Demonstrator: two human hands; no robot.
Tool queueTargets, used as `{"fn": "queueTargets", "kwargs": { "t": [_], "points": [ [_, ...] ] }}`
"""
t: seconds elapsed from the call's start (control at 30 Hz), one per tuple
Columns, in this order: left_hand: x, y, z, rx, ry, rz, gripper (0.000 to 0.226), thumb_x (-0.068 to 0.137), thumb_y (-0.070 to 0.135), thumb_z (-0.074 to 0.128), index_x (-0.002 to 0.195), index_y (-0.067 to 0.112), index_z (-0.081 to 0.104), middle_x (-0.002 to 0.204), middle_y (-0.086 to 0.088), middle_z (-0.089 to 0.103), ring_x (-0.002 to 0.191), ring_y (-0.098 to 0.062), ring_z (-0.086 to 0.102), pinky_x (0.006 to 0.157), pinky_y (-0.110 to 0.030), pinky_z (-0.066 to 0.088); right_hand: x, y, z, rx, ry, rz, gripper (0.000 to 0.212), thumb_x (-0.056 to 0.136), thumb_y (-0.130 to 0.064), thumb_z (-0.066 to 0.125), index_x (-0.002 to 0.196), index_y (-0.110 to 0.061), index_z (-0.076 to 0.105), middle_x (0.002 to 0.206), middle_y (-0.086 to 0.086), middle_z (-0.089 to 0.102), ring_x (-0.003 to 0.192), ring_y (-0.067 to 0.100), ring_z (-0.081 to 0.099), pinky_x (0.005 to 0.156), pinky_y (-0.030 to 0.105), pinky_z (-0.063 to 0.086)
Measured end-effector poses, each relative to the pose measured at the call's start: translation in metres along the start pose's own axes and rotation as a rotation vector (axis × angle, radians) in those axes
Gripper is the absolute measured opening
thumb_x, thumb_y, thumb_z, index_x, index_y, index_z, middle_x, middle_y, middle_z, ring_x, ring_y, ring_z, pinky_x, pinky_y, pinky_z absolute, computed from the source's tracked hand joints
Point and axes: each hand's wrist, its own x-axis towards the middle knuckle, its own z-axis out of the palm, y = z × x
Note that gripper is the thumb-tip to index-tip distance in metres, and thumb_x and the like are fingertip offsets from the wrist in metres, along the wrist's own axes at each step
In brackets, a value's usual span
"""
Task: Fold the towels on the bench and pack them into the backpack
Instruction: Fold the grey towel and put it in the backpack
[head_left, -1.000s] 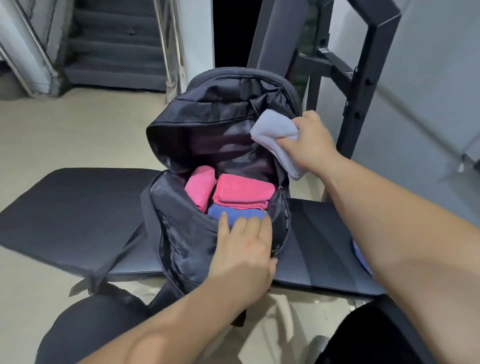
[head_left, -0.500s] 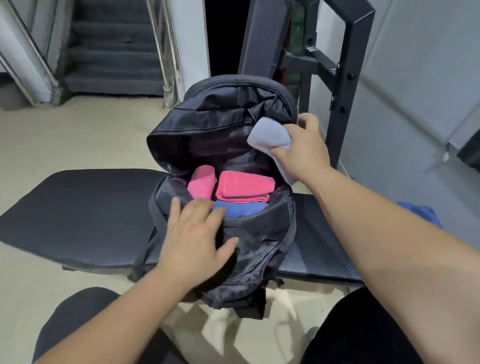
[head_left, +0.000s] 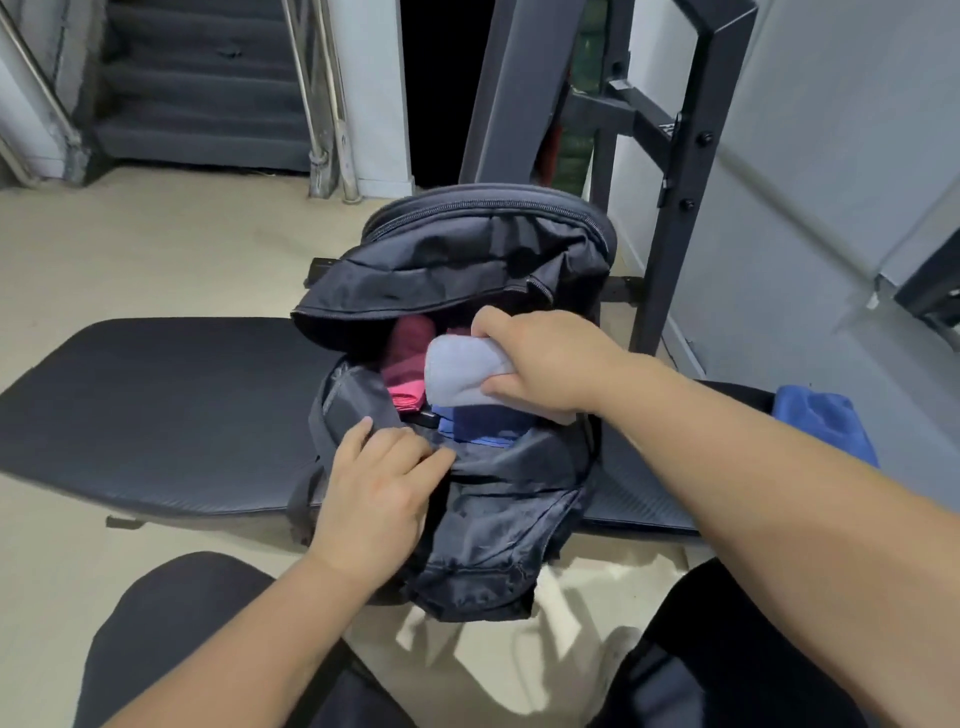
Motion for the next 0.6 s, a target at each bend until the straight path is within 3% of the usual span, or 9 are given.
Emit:
{"fn": "queueTargets", "kwargs": {
  "t": [0.1,0.23,0.3,0.4,0.47,0.6],
  "points": [
    [-0.001,0.002,-0.003,-0.044,0.004,-0.003,0.036,0.078,0.007,0.059,0.111,0.013,0.072,0.1,-0.003,0.067,0.098,-0.031,0.063,0.098,-0.054,0.043,0.019,-0.022,0.013,0.111,-0.125,0.009,0.042,0.09,-0.047,0.064,0.12,-0.023,0.047,0.088,-0.003,0.054,0.081,0.026,0.052,0.067,0.039,0.04],
    [-0.003,0.003,-0.009,-0.102,-0.01,0.006,0.036,0.083,0.014,0.062,0.118,0.01,0.07,0.112,-0.005,0.068,0.112,-0.032,0.06,0.099,-0.052,0.043,0.035,-0.021,0.038,0.571,-0.182,0.192,0.035,0.089,-0.044,0.069,0.119,-0.026,0.062,0.11,-0.006,0.064,0.101,0.019,0.057,0.085,0.034,0.046],
    [-0.006,0.003,-0.01,-0.099,-0.046,0.005,0.039,0.083,0.016,0.065,0.121,0.012,0.068,0.116,-0.003,0.067,0.118,-0.03,0.059,0.099,-0.053,0.044,0.036,-0.017,0.052,0.624,-0.266,0.233,0.026,0.091,-0.045,0.068,0.111,-0.03,0.066,0.105,-0.01,0.063,0.101,0.016,0.057,0.083,0.03,0.044],
    [-0.009,0.001,-0.01,-0.063,-0.114,-0.005,0.044,0.081,0.019,0.068,0.125,0.017,0.066,0.121,0.001,0.065,0.125,-0.027,0.056,0.101,-0.055,0.043,0.036,-0.018,0.065,0.425,-0.36,0.162,0.024,0.094,-0.051,0.061,0.108,-0.033,0.065,0.097,-0.009,0.061,0.099,0.021,0.058,0.078,0.031,0.04],
    [-0.008,0.0,-0.01,-0.029,-0.131,-0.008,0.044,0.08,0.021,0.068,0.125,0.019,0.066,0.121,0.002,0.065,0.125,-0.026,0.056,0.101,-0.055,0.042,0.034,-0.022,0.063,0.204,-0.305,0.101,0.032,0.092,-0.057,0.059,0.111,-0.032,0.063,0.095,-0.007,0.056,0.102,0.024,0.057,0.077,0.034,0.04],
    [-0.005,0.001,-0.009,-0.016,-0.094,-0.017,0.039,0.084,0.02,0.066,0.123,0.02,0.067,0.116,0.002,0.064,0.122,-0.027,0.058,0.1,-0.054,0.041,0.02,-0.026,0.056,-0.111,-0.098,-0.099,0.065,0.088,-0.059,0.063,0.146,-0.036,0.045,0.116,0.004,0.049,0.104,0.025,0.048,0.082,0.039,0.046]
  ]
}}
